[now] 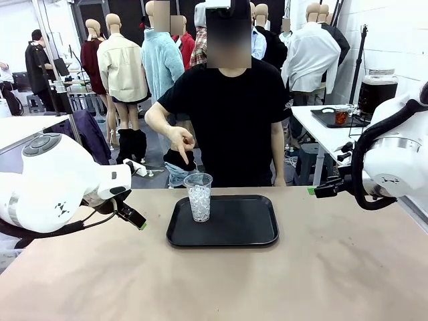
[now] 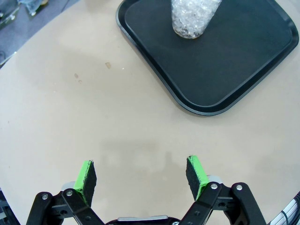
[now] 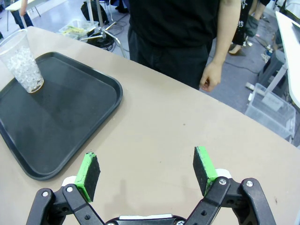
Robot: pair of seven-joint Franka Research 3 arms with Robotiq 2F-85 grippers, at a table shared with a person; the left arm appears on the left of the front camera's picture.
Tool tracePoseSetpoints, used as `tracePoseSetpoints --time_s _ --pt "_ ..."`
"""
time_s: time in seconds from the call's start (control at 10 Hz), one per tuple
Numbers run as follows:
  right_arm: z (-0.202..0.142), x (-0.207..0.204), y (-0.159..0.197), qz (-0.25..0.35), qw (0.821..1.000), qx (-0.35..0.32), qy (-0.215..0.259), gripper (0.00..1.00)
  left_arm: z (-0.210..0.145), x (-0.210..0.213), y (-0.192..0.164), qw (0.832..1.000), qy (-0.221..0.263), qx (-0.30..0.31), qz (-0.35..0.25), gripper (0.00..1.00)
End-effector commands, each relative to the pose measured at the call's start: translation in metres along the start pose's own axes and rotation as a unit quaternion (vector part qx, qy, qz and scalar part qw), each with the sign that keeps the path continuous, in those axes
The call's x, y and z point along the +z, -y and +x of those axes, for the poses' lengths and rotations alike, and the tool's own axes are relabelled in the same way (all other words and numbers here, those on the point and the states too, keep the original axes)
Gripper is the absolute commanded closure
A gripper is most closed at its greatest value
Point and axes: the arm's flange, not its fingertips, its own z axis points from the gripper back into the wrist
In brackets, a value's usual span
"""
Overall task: Pour the drink into the iced cup.
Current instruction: Pick up the iced cup indicated by the human and present it to them.
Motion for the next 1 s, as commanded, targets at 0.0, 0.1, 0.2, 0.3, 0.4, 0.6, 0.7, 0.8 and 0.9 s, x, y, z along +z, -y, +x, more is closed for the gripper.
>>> tracePoseSetpoints --time_s 0.0,0.1,0.2,0.3,0.4,0.6,0.7,0.8,0.9 --pt "-0.0008 0.0024 -0.0006 0.001 1.0 0.004 0.002 0.0 -0.0006 0.0007 -0.0017 1.0 0.001 0.002 0.0 0.0" --pt "-0.0008 0.0024 -0.0006 0.001 1.0 0.004 0.002 0.0 -0.0006 0.0007 -0.0017 1.0 0.001 0.002 0.0 0.0" --pt "-0.0008 0.0024 -0.0006 0.001 1.0 0.004 0.002 0.0 -0.0006 0.0007 -0.0017 1.0 0.001 0.002 0.0 0.0" --pt "-0.0008 0.0024 -0.0006 0.001 1.0 0.004 0.002 0.0 -0.0006 0.0007 -0.0017 1.0 0.001 0.002 0.0 0.0" --pt "-0.0008 0.0024 -0.0006 0.001 1.0 0.004 0.002 0.0 -0.0006 0.0007 -0.0017 1.0 0.001 0.002 0.0 0.0" --pt "-0.0008 0.0024 -0.0006 0.001 1.0 0.004 0.002 0.0 -0.0006 0.0007 -0.0017 1.0 0.001 0.002 0.0 0.0" --pt "-0.0008 0.0024 -0.0006 0.001 1.0 0.004 0.002 0.0 -0.0006 0.0007 -0.0017 1.0 0.001 0.002 0.0 0.0" --pt "-0.0008 0.0024 -0.0006 0.001 1.0 0.004 0.002 0.0 -0.0006 0.0007 -0.0017 1.0 0.001 0.002 0.0 0.0" --pt "-0.0008 0.0024 -0.0006 0.001 1.0 0.004 0.002 0.0 -0.0006 0.0007 -0.0017 1.0 0.001 0.002 0.0 0.0"
